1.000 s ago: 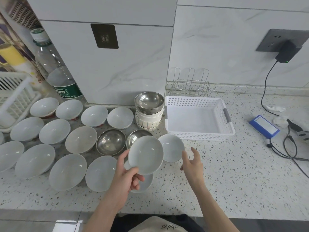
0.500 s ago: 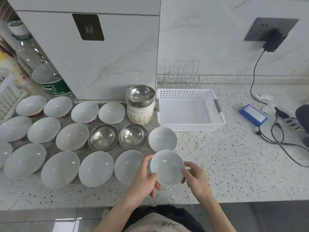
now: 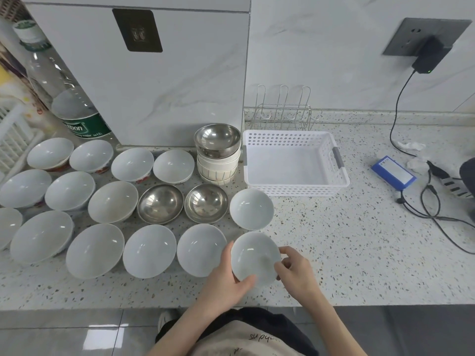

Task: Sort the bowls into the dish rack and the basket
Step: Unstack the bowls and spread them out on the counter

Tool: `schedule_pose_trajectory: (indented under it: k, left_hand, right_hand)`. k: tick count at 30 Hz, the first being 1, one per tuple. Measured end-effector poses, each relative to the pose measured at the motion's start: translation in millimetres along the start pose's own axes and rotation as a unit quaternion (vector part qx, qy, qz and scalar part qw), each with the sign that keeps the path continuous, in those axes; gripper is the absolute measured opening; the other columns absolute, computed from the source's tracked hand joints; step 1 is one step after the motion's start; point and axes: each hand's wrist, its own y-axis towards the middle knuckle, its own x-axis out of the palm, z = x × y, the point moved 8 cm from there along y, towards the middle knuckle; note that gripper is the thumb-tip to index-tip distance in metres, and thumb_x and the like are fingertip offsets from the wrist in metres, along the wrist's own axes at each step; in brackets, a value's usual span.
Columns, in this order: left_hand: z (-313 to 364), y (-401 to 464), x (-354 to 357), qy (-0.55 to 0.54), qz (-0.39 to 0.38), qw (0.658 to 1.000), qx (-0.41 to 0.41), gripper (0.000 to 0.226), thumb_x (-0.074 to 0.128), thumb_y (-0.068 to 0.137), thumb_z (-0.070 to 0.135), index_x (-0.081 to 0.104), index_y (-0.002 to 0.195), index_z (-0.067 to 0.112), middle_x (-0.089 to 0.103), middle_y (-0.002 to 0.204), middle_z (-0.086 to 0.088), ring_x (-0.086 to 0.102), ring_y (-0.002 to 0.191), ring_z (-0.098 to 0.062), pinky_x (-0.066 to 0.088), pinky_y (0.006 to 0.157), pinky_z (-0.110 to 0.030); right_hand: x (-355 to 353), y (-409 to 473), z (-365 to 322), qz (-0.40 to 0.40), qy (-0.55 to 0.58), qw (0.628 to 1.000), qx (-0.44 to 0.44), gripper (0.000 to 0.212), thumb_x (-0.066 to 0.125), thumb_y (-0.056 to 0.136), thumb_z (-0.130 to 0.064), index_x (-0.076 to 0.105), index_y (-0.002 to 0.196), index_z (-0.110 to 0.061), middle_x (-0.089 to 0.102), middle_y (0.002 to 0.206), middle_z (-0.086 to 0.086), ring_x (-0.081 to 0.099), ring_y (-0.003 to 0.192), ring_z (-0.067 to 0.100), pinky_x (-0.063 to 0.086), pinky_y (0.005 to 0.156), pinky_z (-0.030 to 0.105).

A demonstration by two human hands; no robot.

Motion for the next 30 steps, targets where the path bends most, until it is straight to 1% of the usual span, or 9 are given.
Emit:
schedule_pose_trajectory:
  k: [3, 5, 8, 10, 12, 15, 20, 24, 30]
  left_hand:
    - [6, -3, -5, -0.011, 0.019, 0.999, 0.026, 0.096, 0.074, 0.066, 0.049, -0.005, 0.104, 0.088, 0.046, 0.113, 0.039, 0.052, 0.099, 0.022, 0.043, 0.067, 0.001]
    - [4, -1, -5, 0.0, 0.023, 0.999, 0.03, 0.099, 0.077, 0.062, 0.046, -0.002, 0.103, 0.089, 0.05, 0.112, 0.034, 0.053, 0.096, 0.023, 0.044, 0.065, 0.001]
    - [1, 0, -6, 0.03, 0.014, 0.999, 0.03, 0.1, 0.079, 0.066, 0.041, 0.001, 0.112, 0.084, 0.058, 0.106, 0.026, 0.058, 0.089, 0.017, 0.046, 0.062, -0.003]
    - [1, 1, -5, 0.049, 0.006, 0.998, 0.026, 0.097, 0.078, 0.068, 0.041, 0.007, 0.125, 0.075, 0.061, 0.093, 0.022, 0.059, 0.081, 0.016, 0.045, 0.059, -0.004]
    - [-1, 1, -5, 0.076, 0.001, 0.997, 0.016, 0.099, 0.078, 0.069, 0.043, 0.009, 0.139, 0.058, 0.057, 0.075, 0.019, 0.058, 0.069, 0.015, 0.043, 0.054, -0.005]
    - [-6, 2, -6, 0.116, 0.004, 0.993, 0.004, 0.105, 0.077, 0.071, 0.046, 0.003, 0.146, 0.05, 0.053, 0.065, 0.016, 0.058, 0.06, 0.008, 0.039, 0.054, -0.01]
    - [-8, 3, -5, 0.161, 0.003, 0.987, -0.008, 0.112, 0.074, 0.073, 0.051, -0.007, 0.149, 0.044, 0.055, 0.071, 0.014, 0.058, 0.065, 0.005, 0.042, 0.056, -0.014]
    - [-9, 4, -5, 0.169, 0.002, 0.986, -0.017, 0.117, 0.075, 0.075, 0.05, -0.011, 0.153, 0.038, 0.057, 0.076, 0.011, 0.061, 0.071, -0.001, 0.051, 0.064, -0.021]
    - [-1, 4, -7, 0.159, -0.005, 0.987, -0.003, 0.109, 0.077, 0.073, 0.044, 0.002, 0.152, 0.041, 0.065, 0.097, 0.005, 0.066, 0.078, -0.011, 0.058, 0.076, -0.037]
  right_hand:
    - [3, 0, 3, 0.007, 0.002, 1.0, 0.001, 0.027, 0.055, 0.085, -0.009, 0.056, 0.097, -0.034, 0.059, 0.054, 0.008, 0.054, 0.053, 0.015, 0.04, 0.044, 0.019]
    - [4, 0, 4, 0.018, 0.002, 1.0, 0.005, 0.027, 0.055, 0.086, -0.01, 0.055, 0.099, -0.033, 0.061, 0.056, 0.008, 0.059, 0.057, 0.022, 0.043, 0.046, 0.019]
    - [6, 0, 4, 0.019, -0.002, 1.0, 0.006, 0.027, 0.056, 0.086, -0.011, 0.054, 0.102, -0.033, 0.067, 0.064, 0.012, 0.065, 0.066, 0.028, 0.044, 0.046, 0.018]
    - [7, 0, 5, 0.017, -0.001, 1.0, 0.009, 0.027, 0.055, 0.086, -0.01, 0.054, 0.103, -0.031, 0.066, 0.064, 0.013, 0.064, 0.063, 0.028, 0.043, 0.045, 0.018]
    - [8, 0, 5, 0.014, -0.002, 1.0, 0.007, 0.026, 0.055, 0.086, -0.01, 0.055, 0.104, -0.029, 0.064, 0.061, 0.013, 0.06, 0.059, 0.022, 0.042, 0.045, 0.018]
    - [8, 0, 3, 0.01, -0.008, 1.0, 0.005, 0.027, 0.055, 0.086, -0.01, 0.053, 0.101, -0.033, 0.065, 0.062, 0.015, 0.058, 0.059, 0.018, 0.042, 0.048, 0.021]
    - [7, 0, 0, 0.007, -0.018, 1.0, 0.004, 0.031, 0.056, 0.086, -0.012, 0.05, 0.093, -0.041, 0.067, 0.067, 0.016, 0.06, 0.061, 0.019, 0.043, 0.049, 0.023]
    - [7, 0, 4, 0.008, -0.004, 1.0, 0.016, 0.029, 0.056, 0.085, -0.012, 0.054, 0.099, -0.037, 0.067, 0.064, 0.013, 0.062, 0.063, 0.021, 0.044, 0.048, 0.02]
    - [7, 2, 6, 0.006, 0.003, 1.0, 0.022, 0.027, 0.056, 0.085, -0.012, 0.057, 0.106, -0.029, 0.065, 0.059, 0.009, 0.055, 0.052, 0.011, 0.04, 0.043, 0.017]
